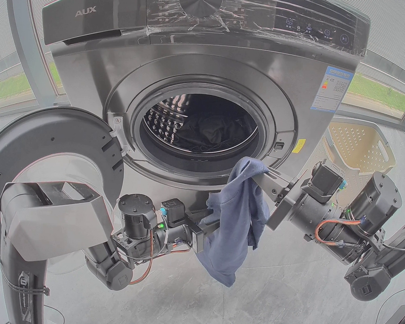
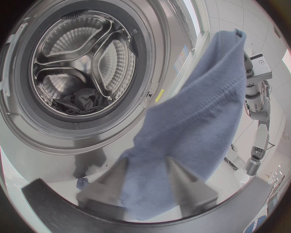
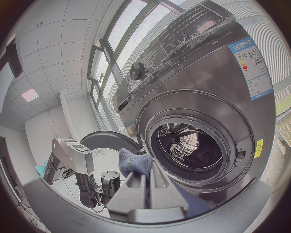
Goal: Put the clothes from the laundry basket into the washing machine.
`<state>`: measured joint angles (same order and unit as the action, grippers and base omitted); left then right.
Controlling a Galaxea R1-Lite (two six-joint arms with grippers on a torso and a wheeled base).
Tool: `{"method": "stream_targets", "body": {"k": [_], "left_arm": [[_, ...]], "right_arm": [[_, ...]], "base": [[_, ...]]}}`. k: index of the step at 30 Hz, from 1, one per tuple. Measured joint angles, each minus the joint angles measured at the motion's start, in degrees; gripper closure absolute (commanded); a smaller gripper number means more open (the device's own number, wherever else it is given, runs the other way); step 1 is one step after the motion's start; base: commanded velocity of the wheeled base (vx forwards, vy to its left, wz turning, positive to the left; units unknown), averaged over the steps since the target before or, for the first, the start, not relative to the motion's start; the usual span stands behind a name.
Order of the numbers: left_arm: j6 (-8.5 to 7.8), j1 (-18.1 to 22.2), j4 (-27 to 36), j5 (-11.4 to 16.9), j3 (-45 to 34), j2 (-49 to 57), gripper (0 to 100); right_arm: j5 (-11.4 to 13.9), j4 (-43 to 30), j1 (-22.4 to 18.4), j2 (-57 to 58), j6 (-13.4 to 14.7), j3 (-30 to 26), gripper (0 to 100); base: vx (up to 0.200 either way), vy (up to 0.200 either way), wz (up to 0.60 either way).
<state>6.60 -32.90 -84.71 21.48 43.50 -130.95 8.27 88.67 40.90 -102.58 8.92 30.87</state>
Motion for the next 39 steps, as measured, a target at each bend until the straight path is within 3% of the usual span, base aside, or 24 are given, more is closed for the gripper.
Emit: {"method": "stream_targets", "body": {"k": [9,19,20,29,34,39], "left_arm": [[0.16,0.13,-1.51,0.11,0.33,-0.33,100],[0.32,4.02,-2.55,-0.79,-1.77,1.40,100],[0.29,4.18,-2.52,-0.82,-2.24,1.49,0],[-0.41,4.44,-2.51,0.27,-3.64,1.02,0],[-0.57,4.41,-2.57,4.44,-3.84,0.77,0],[-0.66,4.40,-2.02,5.18,-2.02,0.24,0]], "right_arm": [[-0.01,0.00,-0.22,-0.28,0.11,-0.13,100],[-0.04,0.00,-0.46,-0.33,0.13,-0.35,100],[-0.04,0.00,-0.46,-0.33,0.11,-0.37,100],[-0.04,-0.02,-0.39,-0.34,0.07,-0.30,100],[-0.01,-0.02,-0.39,-0.37,0.05,-0.26,100],[-0.01,-0.02,0.00,-0.48,0.05,-0.06,100]], "base": [[0.000,0.000,0.00],[0.000,0.000,0.00],[0.000,0.000,0.00],[0.000,0.000,0.00],[0.000,0.000,0.00],[0.000,0.000,0.00]]}}
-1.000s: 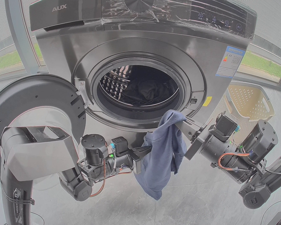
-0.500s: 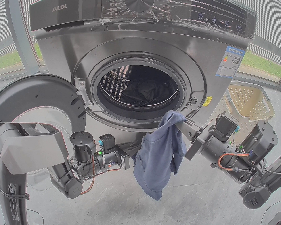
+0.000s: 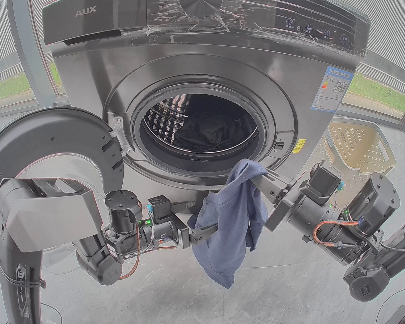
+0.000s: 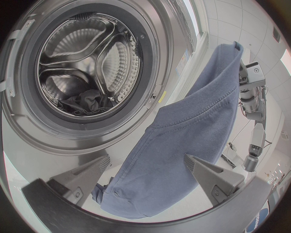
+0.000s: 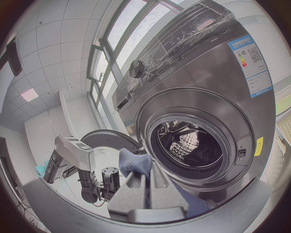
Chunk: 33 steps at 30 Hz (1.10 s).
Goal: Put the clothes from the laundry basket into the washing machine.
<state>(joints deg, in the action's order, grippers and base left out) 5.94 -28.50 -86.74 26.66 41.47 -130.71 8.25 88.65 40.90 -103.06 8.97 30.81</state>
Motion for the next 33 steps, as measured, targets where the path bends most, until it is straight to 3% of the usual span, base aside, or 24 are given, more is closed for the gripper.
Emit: {"method": "stream_targets", "body": {"k": [12,23,24,33], "left_arm": [[-0.11,-1.67,-0.49,1.55,3.62,-2.91,0],[0.02,-3.91,-0.61,0.90,5.28,-4.13,0],[0.07,-3.99,-0.74,0.78,5.46,-4.29,100],[0.35,-4.18,-1.48,0.54,6.23,-4.82,100]], "right_arm": [[-0.07,0.02,0.33,-0.79,0.00,0.06,100],[-0.10,0.04,0.39,-1.22,-0.02,0.04,100],[-0.10,0.04,0.41,-1.22,0.00,0.04,100],[-0.10,0.09,0.41,-1.24,0.02,-0.10,100]], "base": [[0.000,0.000,0.00],[0.000,0.000,0.00],[0.000,0.000,0.00],[0.000,0.000,0.00]]}}
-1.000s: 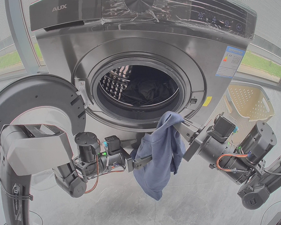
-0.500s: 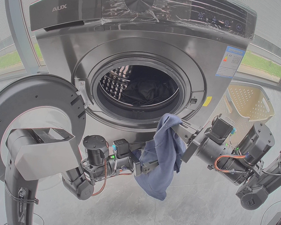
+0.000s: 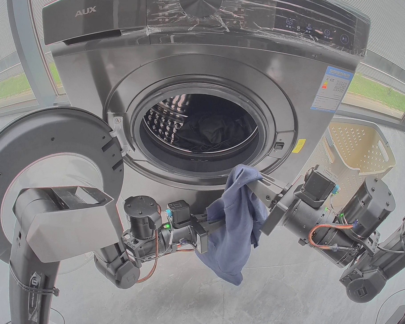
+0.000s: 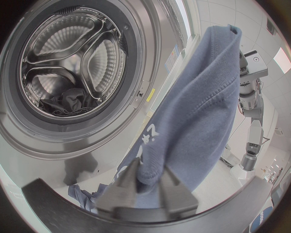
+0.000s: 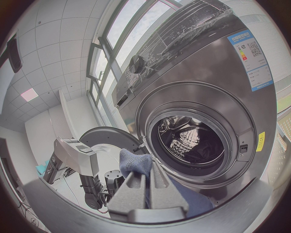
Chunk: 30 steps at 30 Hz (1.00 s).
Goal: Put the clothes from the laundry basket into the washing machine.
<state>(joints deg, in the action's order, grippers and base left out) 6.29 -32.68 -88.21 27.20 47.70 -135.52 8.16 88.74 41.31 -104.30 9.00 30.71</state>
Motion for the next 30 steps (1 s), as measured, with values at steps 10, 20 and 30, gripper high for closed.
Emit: {"method": "stream_targets", "body": {"k": [10,20,30], "left_arm": [[0.06,2.47,-0.09,-2.44,-2.63,4.33,100],[-1.73,5.40,-0.09,-8.92,-15.76,18.36,100],[-4.40,6.28,-0.13,-15.15,-27.17,31.70,100]], "right_arm": [[0.02,0.05,-0.57,0.02,-0.02,-0.39,100],[-0.06,-0.05,-1.40,0.04,-0.11,-0.48,100],[-0.79,-0.06,-1.85,0.02,-0.13,-1.05,100]], "base": [[0.000,0.000,0.00],[0.000,0.000,0.00],[0.000,0.000,0.00]]}}
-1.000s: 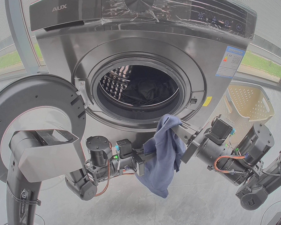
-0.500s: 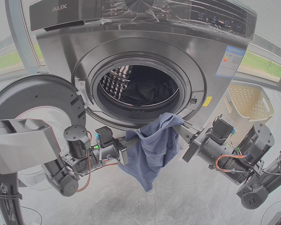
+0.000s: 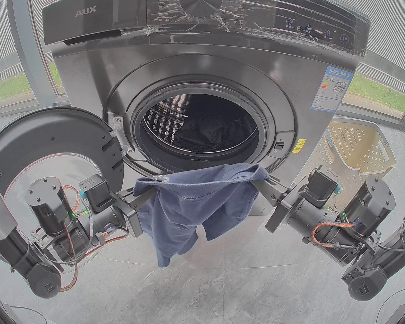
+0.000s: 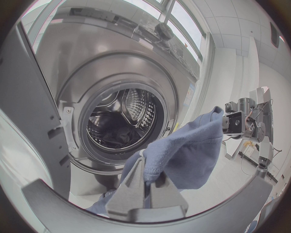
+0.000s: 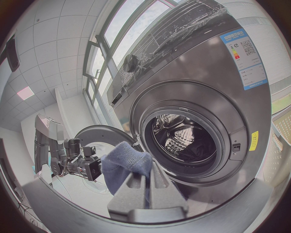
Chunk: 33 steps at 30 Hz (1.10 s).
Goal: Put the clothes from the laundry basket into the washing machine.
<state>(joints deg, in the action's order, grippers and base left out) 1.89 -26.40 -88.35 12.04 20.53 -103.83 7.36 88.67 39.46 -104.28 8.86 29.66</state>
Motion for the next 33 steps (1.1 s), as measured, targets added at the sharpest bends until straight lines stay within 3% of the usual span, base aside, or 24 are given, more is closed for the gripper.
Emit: {"method": "stream_targets", "body": {"k": [9,15,24,33], "left_arm": [[-1.73,0.17,0.02,-1.40,1.27,3.83,100],[-3.00,0.67,0.29,-5.67,4.28,5.18,100],[-4.57,-0.16,0.73,-5.69,1.96,6.14,100],[-5.03,-4.74,0.13,-5.12,-2.84,4.46,100]], "right_arm": [[-0.52,0.00,-0.20,-0.40,0.00,0.21,100],[-2.12,0.00,-0.60,-0.35,-0.16,0.63,100],[-2.61,-0.02,-1.76,0.56,-0.30,1.26,100],[-2.85,0.00,-1.68,1.05,-0.28,1.40,100]], "base": [[0.000,0.000,0.00],[0.000,0.000,0.00],[0.000,0.000,0.00],[0.000,0.000,0.00]]}}
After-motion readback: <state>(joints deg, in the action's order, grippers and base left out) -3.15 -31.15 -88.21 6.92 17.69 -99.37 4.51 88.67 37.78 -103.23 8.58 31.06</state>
